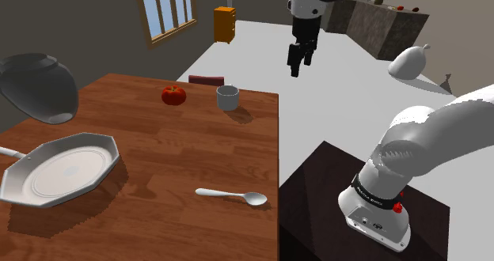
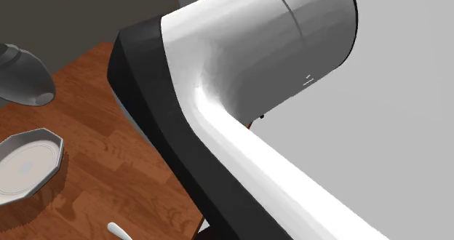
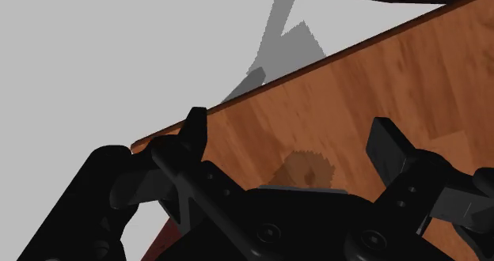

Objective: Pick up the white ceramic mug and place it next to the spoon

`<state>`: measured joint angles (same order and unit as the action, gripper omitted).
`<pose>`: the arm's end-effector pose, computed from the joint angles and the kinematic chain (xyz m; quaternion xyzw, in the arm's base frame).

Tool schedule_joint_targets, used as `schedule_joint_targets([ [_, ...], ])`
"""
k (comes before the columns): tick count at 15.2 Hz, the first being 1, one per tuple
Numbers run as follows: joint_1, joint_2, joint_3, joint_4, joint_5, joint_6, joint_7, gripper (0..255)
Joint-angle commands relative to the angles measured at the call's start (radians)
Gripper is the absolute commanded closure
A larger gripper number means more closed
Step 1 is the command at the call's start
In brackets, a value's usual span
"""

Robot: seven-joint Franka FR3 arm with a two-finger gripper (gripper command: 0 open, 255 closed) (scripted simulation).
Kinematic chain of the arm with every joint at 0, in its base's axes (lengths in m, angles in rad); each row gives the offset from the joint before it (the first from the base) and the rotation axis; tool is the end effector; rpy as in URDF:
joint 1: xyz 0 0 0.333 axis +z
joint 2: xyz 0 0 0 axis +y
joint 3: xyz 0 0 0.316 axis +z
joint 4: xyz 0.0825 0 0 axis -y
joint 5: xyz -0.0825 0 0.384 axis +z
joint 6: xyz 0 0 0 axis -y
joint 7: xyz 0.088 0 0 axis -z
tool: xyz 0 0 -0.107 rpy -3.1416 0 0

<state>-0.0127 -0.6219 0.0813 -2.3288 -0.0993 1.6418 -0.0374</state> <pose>0.3553 0.0196 0.5552 0.9955 0.0496 -0.0328 0.0732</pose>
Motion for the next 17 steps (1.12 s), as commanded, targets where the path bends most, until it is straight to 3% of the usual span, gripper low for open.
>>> schedule_joint_targets([
  [1, 0.002, 0.058, 0.003, 0.004, 0.006, 0.064, 0.008, 0],
  [9, 0.005, 0.324, 0.019, 0.084, 0.016, 0.280, 0.035, 0],
  [17, 0.011, 0.610, 0.033, 0.250, 0.011, 0.430, 0.059, 0],
])
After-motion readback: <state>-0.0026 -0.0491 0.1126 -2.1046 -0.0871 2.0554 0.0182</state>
